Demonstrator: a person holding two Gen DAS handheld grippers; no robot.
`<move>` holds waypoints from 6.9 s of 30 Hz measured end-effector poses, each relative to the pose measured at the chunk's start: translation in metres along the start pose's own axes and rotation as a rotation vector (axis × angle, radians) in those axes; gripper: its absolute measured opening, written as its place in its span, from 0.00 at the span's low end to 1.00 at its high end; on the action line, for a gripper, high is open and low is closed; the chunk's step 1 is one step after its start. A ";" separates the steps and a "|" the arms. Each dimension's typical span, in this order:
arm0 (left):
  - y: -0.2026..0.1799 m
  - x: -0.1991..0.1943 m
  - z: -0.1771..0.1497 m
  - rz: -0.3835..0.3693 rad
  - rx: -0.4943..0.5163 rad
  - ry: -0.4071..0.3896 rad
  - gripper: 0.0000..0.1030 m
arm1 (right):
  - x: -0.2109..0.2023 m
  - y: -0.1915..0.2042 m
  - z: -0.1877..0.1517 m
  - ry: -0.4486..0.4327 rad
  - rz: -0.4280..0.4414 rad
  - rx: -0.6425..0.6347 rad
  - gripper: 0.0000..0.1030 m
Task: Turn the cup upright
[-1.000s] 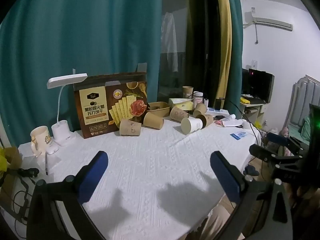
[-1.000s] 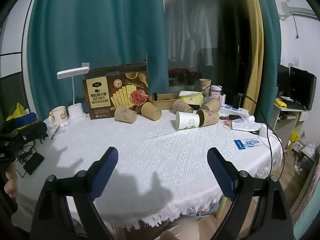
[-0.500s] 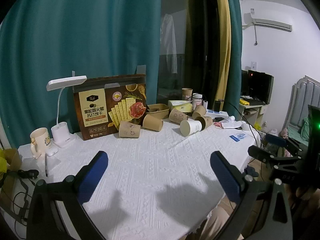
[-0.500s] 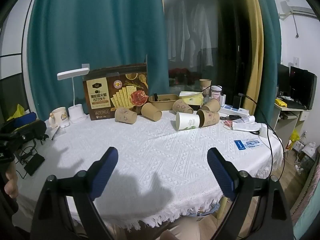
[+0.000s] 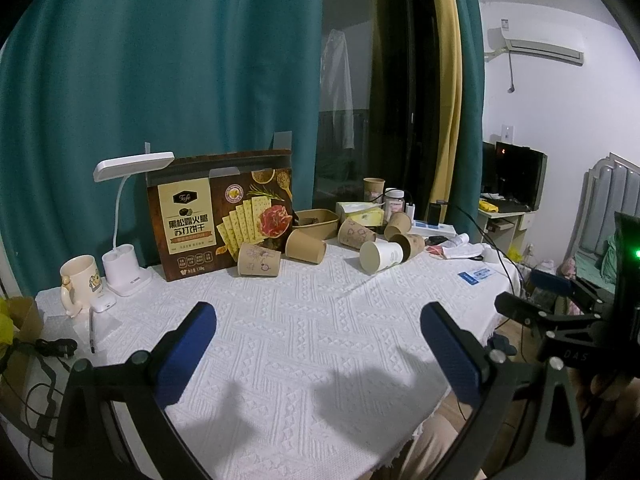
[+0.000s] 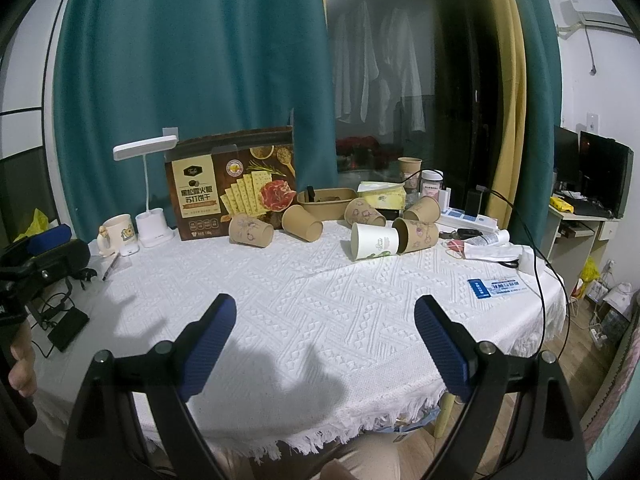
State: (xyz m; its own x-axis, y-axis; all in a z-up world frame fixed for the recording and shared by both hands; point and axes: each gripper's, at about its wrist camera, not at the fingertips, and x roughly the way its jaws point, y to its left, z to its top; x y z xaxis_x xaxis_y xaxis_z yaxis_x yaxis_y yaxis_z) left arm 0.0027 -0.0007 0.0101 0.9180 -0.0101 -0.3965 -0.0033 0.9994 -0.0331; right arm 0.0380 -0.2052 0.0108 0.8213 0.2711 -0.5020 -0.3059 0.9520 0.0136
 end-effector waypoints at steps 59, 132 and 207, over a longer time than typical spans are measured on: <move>-0.001 0.008 0.001 0.004 -0.017 0.008 0.99 | 0.010 -0.002 0.000 0.013 0.003 0.013 0.87; -0.021 0.280 0.048 -0.168 -0.226 0.482 0.64 | 0.139 -0.107 0.043 0.107 -0.002 0.220 0.87; 0.140 0.106 -0.098 -0.088 -0.423 0.495 0.83 | 0.278 0.068 0.014 0.727 0.374 -0.045 0.65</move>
State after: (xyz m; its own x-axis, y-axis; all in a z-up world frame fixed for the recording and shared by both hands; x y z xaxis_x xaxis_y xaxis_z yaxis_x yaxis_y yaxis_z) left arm 0.0607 0.1348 -0.1262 0.6316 -0.2053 -0.7477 -0.1853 0.8964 -0.4026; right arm 0.2525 -0.0635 -0.1158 0.1482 0.3945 -0.9068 -0.5292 0.8063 0.2643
